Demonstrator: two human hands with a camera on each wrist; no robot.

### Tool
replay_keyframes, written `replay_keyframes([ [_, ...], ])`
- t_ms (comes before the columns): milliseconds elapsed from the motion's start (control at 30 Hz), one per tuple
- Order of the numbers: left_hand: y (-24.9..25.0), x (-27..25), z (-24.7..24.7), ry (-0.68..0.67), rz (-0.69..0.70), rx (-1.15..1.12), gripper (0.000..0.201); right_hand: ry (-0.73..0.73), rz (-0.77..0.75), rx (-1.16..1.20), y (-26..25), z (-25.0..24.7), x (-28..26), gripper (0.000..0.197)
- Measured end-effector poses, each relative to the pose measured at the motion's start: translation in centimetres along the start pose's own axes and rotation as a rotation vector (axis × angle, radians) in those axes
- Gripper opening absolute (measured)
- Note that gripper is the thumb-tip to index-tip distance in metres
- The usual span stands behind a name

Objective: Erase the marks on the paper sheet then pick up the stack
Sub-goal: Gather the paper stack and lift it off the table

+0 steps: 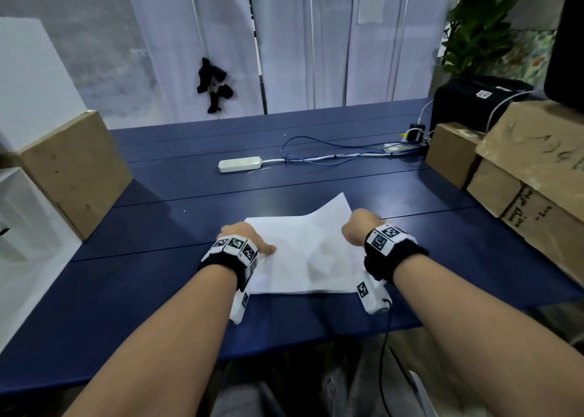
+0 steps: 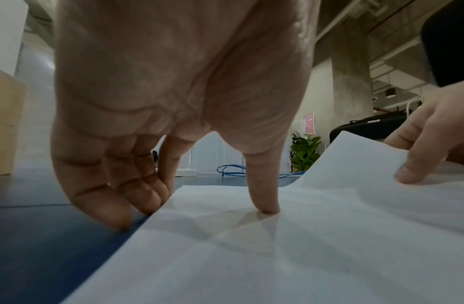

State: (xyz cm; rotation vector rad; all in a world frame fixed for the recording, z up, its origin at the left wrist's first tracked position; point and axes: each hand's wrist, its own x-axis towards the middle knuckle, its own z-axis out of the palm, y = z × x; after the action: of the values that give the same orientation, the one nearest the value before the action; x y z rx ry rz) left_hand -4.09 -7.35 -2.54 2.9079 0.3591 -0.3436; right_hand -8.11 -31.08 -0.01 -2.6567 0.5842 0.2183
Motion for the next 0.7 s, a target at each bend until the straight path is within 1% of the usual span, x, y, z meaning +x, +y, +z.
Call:
replay_keyframes([
  [100,0.2,0.1,-0.4,-0.026,0.018,0.016,0.08,-0.056,-0.014,0.101,-0.8,-0.5,0.6,0.038],
  [233,0.0,0.0,-0.1,-0.008,0.008,-0.003,0.078,-0.177,0.049,0.487,0.6,-0.1,2.5,0.048],
  [300,-0.4,-0.5,0.0,0.006,0.0,-0.028,0.08,-0.241,0.075,0.614,1.6,0.2,3.1,0.055],
  [333,-0.7,-0.8,0.1,0.019,0.001,-0.037,0.081,-0.254,0.074,0.655,2.4,0.6,3.7,0.057],
  [367,-1.0,-1.2,0.2,0.026,0.005,-0.041,0.082,-0.243,0.074,0.675,3.2,1.1,4.1,0.055],
  [433,-1.6,-2.1,0.4,0.03,0.026,-0.068,0.082,-0.181,0.06,0.64,4.7,1.9,4.8,0.049],
  [467,-1.8,-2.5,0.5,0.021,0.033,-0.099,0.081,-0.175,0.048,0.608,5.4,2.1,4.8,0.047],
  [500,-2.2,-3.2,0.4,0.005,0.037,-0.139,0.079,-0.196,0.037,0.636,6.1,2.2,4.2,0.041],
  [533,-2.6,-3.7,0.2,-0.014,0.042,-0.194,0.075,-0.232,0.025,0.725,6.6,2.2,3.7,0.037],
  [567,-3.1,-4.4,-0.1,-0.038,0.047,-0.267,0.07,-0.263,0.031,0.818,7.1,2.1,2.7,0.037],
  [633,-4.2,-6.5,-0.7,-0.086,0.053,-0.448,0.063,-0.318,0.031,0.975,7.5,0.7,-1.7,0.039],
  [667,-4.7,-7.6,-0.7,-0.114,0.069,-0.524,0.061,-0.349,0.032,1.024,8.1,0.2,-3.2,0.036],
  [700,-5.1,-8.7,-0.7,-0.14,0.099,-0.595,0.055,-0.397,0.03,1.048,8.7,-0.3,-4.6,0.032],
])
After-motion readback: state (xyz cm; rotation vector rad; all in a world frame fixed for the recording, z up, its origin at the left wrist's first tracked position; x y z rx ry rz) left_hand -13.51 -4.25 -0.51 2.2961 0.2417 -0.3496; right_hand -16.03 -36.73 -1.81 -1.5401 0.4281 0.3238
